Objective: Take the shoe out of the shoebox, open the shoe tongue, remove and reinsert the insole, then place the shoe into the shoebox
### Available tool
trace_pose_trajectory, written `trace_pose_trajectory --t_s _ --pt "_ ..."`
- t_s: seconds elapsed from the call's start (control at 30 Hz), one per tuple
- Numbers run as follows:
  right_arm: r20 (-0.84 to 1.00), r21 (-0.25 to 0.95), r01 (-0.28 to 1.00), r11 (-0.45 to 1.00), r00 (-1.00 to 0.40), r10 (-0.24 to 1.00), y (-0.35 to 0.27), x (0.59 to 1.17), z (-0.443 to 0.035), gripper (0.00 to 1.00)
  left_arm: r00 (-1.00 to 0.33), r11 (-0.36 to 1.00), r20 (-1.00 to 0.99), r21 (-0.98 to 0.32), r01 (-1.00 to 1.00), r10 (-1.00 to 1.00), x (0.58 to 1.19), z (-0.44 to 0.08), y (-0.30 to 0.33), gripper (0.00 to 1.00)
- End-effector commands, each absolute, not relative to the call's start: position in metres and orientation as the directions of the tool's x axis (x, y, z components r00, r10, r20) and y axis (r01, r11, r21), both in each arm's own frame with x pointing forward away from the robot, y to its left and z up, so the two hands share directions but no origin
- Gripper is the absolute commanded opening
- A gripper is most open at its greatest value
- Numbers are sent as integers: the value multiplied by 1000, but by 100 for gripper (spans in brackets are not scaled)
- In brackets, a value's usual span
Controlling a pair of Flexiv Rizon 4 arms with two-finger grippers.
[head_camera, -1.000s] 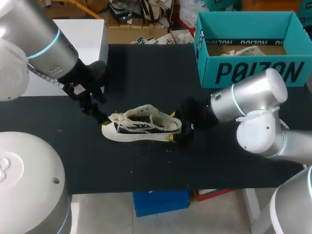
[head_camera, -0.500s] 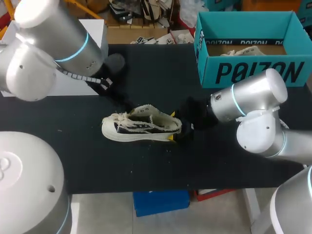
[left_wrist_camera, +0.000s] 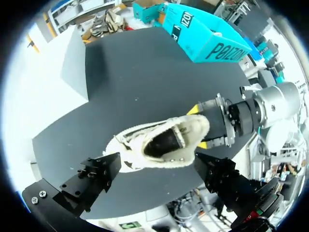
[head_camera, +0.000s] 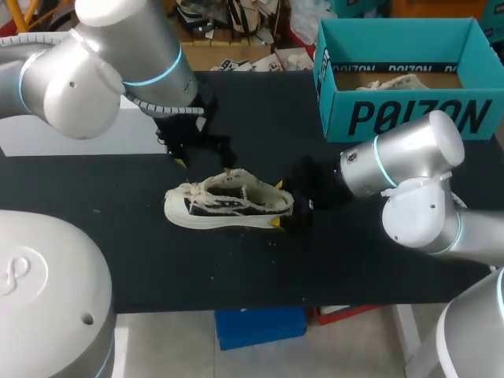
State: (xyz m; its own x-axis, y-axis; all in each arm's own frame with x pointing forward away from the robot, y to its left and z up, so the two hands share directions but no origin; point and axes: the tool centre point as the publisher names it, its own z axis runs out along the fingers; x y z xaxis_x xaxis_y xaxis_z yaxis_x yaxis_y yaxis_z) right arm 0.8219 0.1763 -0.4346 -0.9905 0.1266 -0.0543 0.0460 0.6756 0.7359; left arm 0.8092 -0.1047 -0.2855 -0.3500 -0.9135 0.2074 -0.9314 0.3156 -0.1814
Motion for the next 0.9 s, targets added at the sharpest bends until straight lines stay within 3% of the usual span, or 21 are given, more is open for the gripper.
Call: trace_pose_trajectory --t_s 0.03,0.37,0.9 --pt "-55 735 47 677 -990 129 177 822 -437 0 -256 243 134 -111 -964 -957 811 -288 -128 100" --pt "-55 735 47 677 -990 129 177 822 -437 0 -320 322 -48 -47 -945 -946 818 -307 -138 100" --pt "-55 735 47 677 -990 129 177 822 -437 0 -260 262 -299 32 -964 -918 824 -342 -143 100"
